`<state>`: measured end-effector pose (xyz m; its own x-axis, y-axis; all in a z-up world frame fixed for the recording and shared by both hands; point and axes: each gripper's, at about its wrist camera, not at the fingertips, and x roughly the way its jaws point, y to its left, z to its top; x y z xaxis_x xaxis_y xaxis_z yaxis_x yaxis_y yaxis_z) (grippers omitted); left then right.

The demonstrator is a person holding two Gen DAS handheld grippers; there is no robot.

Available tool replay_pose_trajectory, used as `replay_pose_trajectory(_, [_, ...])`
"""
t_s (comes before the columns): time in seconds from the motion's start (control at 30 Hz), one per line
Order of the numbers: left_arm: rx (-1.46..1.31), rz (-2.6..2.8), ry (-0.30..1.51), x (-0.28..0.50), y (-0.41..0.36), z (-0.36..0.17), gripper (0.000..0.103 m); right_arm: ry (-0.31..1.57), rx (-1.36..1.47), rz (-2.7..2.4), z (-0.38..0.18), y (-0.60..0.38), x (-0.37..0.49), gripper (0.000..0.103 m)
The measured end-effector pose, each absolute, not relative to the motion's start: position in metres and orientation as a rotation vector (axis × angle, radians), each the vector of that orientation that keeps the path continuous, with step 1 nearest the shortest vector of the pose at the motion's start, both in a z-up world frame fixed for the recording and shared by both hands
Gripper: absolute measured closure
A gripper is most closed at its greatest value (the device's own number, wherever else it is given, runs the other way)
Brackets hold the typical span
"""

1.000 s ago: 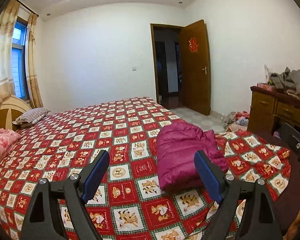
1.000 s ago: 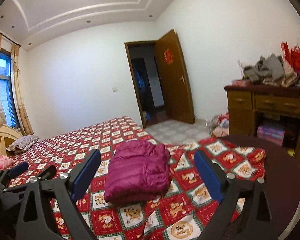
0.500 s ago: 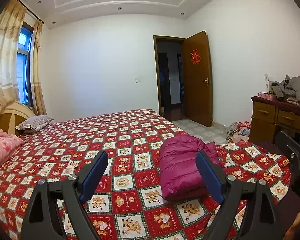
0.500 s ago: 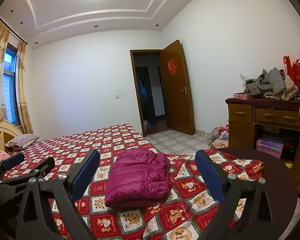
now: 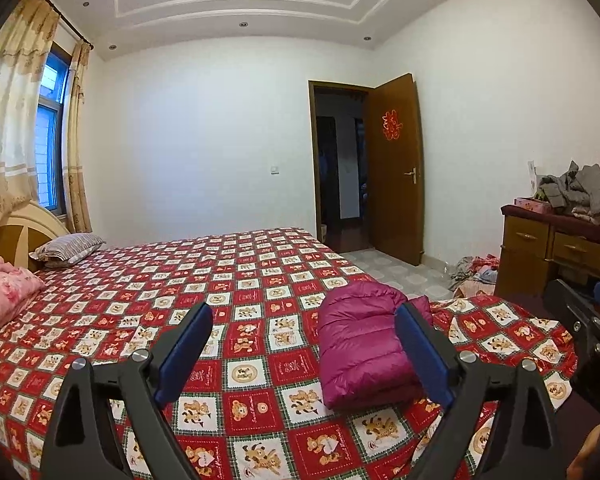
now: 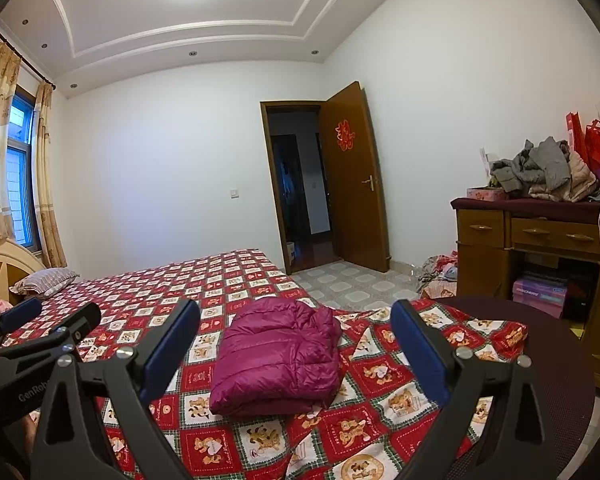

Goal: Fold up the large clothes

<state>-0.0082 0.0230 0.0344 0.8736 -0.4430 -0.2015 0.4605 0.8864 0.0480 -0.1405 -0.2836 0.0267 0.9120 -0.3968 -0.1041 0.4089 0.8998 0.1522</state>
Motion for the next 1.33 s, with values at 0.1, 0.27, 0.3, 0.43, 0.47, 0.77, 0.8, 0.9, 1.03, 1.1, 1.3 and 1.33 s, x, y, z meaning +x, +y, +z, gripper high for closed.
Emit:
replay_pose_trajectory(0.1, [0.099,-0.47,0.181,-0.009,0.023,0.035,0.008,0.068,0.172,-0.417,0.027,-0.284,-0.141,0.005])
replay_pose_trajectory(0.27, [0.097,-0.475,0.189,-0.008,0.024,0.035,0.008,0.071,0.161,-0.42,0.028,-0.283,-0.141,0.005])
replay_pose_trajectory(0.3, [0.098,-0.474,0.189,-0.008,0.024,0.035,0.008,0.07,0.159,-0.42,0.028,-0.282,-0.141,0.005])
replay_pose_trajectory(0.43, [0.098,-0.473,0.187,-0.007,0.026,0.035,0.008,0.069,0.156,-0.421,0.028,-0.281,-0.141,0.005])
replay_pose_trajectory(0.47, [0.097,-0.474,0.185,-0.007,0.026,0.036,0.007,0.069,0.156,-0.421,0.029,-0.281,-0.141,0.004])
replay_pose_trajectory(0.77, [0.11,-0.469,0.173,-0.005,0.027,0.037,0.007,0.066,0.15,-0.424,0.031,-0.281,-0.142,0.004])
replay_pose_trajectory(0.8, [0.104,-0.478,0.179,-0.004,0.027,0.038,0.007,0.066,0.15,-0.425,0.031,-0.281,-0.142,0.004])
replay_pose_trajectory(0.9, [0.088,-0.486,0.203,0.001,0.029,0.039,0.007,0.066,0.148,-0.425,0.031,-0.281,-0.142,0.004])
replay_pose_trajectory(1.03, [0.067,-0.498,0.234,0.009,0.032,0.039,0.007,0.062,0.141,-0.428,0.033,-0.281,-0.143,0.003])
replay_pose_trajectory(1.1, [0.051,-0.514,0.242,0.013,0.035,0.038,0.007,0.063,0.142,-0.426,0.032,-0.281,-0.143,0.003])
replay_pose_trajectory(1.3, [0.053,-0.477,0.257,0.023,0.037,0.034,0.007,0.078,0.15,-0.425,0.031,-0.284,-0.141,0.003])
replay_pose_trajectory(1.33, [0.054,-0.471,0.26,0.024,0.037,0.033,0.007,0.081,0.149,-0.427,0.031,-0.285,-0.14,0.003])
